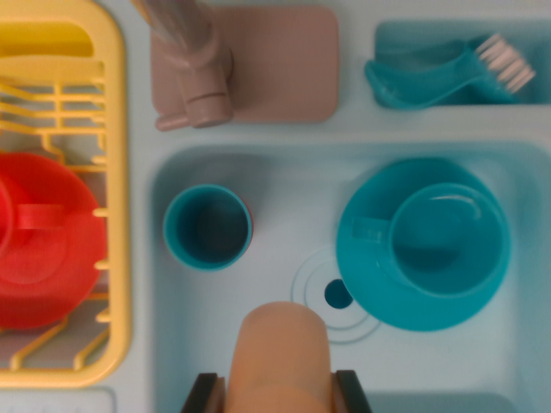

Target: Pick detergent from the sink

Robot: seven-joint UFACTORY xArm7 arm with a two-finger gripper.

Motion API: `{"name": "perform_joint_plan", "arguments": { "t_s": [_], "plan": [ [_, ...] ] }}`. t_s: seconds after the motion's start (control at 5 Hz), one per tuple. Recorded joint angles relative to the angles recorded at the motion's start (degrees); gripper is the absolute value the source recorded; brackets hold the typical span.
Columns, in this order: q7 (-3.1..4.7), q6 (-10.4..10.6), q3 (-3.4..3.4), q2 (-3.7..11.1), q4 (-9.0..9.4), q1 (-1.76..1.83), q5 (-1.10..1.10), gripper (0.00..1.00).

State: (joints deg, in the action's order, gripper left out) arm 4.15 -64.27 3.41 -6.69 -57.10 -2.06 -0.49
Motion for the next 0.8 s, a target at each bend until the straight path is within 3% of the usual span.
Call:
{"name": "perform_joint_plan", "arguments": {
  "t_s": [0.2,0.4,0.6,0.8],
  "plan": [
    [0.00,0.00,0.00,0.00,0.00,0.00,0.00,1.00],
    [-0.03,-2.71,-0.03,-0.75,-1.96,0.01,-0.04,1.00],
    [-0.03,-2.71,-0.03,-0.75,-1.96,0.01,-0.04,1.00],
    [-0.07,-5.39,-0.05,-1.49,-3.90,0.01,-0.08,1.00]
  ]
}}
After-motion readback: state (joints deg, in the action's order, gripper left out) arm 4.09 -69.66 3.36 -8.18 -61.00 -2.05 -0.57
